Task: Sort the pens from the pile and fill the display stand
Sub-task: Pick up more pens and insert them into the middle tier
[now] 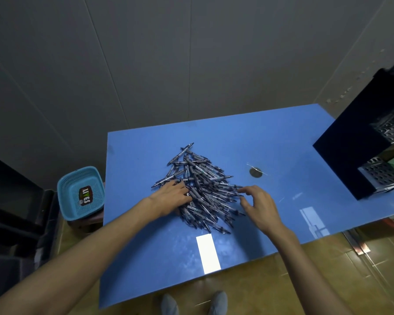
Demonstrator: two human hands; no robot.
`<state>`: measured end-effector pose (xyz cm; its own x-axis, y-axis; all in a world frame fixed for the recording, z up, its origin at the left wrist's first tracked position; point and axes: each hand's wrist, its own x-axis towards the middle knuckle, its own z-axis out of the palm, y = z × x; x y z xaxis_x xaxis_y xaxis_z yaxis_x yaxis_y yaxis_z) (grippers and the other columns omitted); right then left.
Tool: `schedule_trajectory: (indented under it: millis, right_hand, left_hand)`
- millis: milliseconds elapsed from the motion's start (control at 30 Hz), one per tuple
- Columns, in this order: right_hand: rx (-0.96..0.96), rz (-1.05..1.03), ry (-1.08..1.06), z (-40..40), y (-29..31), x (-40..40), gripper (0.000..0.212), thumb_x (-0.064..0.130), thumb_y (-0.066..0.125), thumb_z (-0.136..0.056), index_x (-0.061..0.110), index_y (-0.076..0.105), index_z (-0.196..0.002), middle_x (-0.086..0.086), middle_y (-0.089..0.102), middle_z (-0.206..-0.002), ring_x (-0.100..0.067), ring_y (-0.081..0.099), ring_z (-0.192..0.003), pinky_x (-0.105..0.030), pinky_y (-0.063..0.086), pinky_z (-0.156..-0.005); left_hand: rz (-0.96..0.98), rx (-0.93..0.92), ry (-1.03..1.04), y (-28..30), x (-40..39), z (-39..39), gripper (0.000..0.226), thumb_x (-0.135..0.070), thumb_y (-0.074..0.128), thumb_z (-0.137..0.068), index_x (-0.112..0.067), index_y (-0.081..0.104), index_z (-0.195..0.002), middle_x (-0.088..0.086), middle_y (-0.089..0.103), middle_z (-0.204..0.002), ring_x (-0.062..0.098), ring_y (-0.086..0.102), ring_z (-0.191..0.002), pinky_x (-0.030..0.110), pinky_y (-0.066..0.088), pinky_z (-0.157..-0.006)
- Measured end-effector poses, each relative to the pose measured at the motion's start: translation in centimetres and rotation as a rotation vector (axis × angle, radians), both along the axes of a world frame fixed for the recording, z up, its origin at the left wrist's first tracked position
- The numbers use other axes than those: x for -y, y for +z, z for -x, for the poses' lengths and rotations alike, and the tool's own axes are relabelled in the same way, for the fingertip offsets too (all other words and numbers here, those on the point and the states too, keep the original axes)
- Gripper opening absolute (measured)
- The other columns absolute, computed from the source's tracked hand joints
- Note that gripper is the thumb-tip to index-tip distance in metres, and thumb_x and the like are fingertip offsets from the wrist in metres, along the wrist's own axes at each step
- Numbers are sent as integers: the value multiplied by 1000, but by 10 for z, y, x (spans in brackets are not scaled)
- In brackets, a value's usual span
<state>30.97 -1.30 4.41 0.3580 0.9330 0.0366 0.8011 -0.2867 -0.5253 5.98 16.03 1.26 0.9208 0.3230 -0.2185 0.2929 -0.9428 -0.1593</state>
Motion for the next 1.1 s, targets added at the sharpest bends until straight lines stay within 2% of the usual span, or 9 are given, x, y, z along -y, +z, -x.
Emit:
schedule_trajectory:
  millis: [233, 433, 667, 767, 900, 1000, 1100]
  right_hand:
    - [-12, 21, 38, -4, -3, -8, 22, 16, 61, -94, 17, 69, -115, -1, 68, -114, -20, 62, -108, -33, 45, -90]
    - [-22, 24, 62, -4, -5, -16, 20, 16, 61, -93, 19, 70, -111, 0, 68, -112, -21, 62, -105, -35, 46, -87]
    - [-29, 37, 91, -5, -11, -17, 22, 15, 62, -93, 20, 70, -113, 0, 68, -113, -22, 63, -105, -34, 46, -88]
    - [-30, 36, 91, -5, -12, -17, 22, 15, 61, -93, 19, 70, -114, -1, 68, -114, -22, 63, -105, -34, 46, -88]
    - [-31, 29, 91, -6, -10, -17, 21, 15, 62, -93, 20, 70, -112, 1, 68, -112, -20, 62, -104, -32, 45, -86]
    - [-26, 29, 86, -7, -9, -17, 21, 15, 62, -93, 22, 71, -111, 1, 68, -111, -18, 62, -103, -30, 44, -85]
    - [-29, 38, 85, -8, -9, -19, 20, 16, 62, -93, 23, 71, -110, 2, 67, -110, -19, 61, -103, -29, 43, -83]
  left_hand:
    - [-70, -73, 35, -5, 5, 17, 37, 3, 54, -92, -13, 51, -125, 5, 55, -123, 25, 49, -115, 38, 36, -97]
    - [-11, -91, 141, -14, 18, 50, 35, -5, 49, -86, -15, 46, -120, 4, 54, -112, 26, 51, -104, 38, 34, -94]
    - [16, 12, 206, -25, 21, 89, 41, -4, 61, -72, -21, 48, -106, 0, 50, -93, 22, 49, -81, 35, 41, -77]
    - [42, 73, 256, -25, 21, 93, 26, -11, 57, -79, -23, 48, -100, -2, 50, -88, 21, 48, -77, 34, 36, -73]
    - [133, 137, 335, -24, 22, 93, 8, -23, 56, -88, -21, 50, -93, 0, 59, -86, 25, 57, -78, 34, 36, -72]
    - [219, 196, 450, -18, 23, 90, 11, -26, 58, -88, -21, 48, -86, 2, 66, -85, 31, 61, -79, 35, 38, -68]
    - [303, 298, 600, -13, 27, 89, 22, -33, 62, -88, -24, 43, -81, -3, 59, -73, 25, 56, -69, 33, 34, -60]
